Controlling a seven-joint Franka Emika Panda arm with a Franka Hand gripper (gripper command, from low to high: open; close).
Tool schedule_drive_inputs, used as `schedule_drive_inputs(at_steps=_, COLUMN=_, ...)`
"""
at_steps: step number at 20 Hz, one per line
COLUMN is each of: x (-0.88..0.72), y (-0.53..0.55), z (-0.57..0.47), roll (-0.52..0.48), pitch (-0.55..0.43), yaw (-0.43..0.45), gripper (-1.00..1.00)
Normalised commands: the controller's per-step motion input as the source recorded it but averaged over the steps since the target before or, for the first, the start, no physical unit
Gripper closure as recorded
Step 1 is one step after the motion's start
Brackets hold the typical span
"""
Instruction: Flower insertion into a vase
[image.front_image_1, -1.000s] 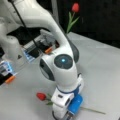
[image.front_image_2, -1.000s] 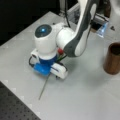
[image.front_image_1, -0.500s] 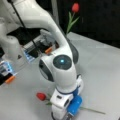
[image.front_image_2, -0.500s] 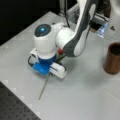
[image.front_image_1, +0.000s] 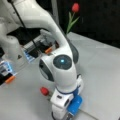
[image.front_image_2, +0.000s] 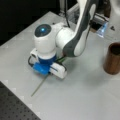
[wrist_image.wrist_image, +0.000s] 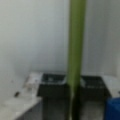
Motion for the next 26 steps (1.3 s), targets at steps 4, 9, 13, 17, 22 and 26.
schedule_drive_inputs(at_steps=4, x=-0.28, y=0.24, z=0.10, roll=-0.094, pitch=-0.005, yaw=0.033, gripper=1.00)
schedule_drive_inputs(at_steps=9, x=-0.28, y=0.30, z=0.25, roll=-0.110, pitch=0.014, yaw=0.002, gripper=1.00)
schedule_drive_inputs(at_steps=13, x=-0.28, y=0.43, z=0.33, roll=-0.119, pitch=0.013, yaw=-0.028, gripper=1.00)
schedule_drive_inputs(at_steps=17, x=-0.35, y=0.58, z=0.41, roll=-0.125, pitch=0.012, yaw=-0.021, gripper=1.00)
schedule_drive_inputs(at_steps=22, x=-0.38, y=0.44, z=0.36, roll=-0.096, pitch=-0.054, yaw=0.017, gripper=1.00)
schedule_drive_inputs(at_steps=26, x=-0.31, y=0.21, z=0.17, roll=-0.047, pitch=-0.056, yaw=-0.043, gripper=1.00)
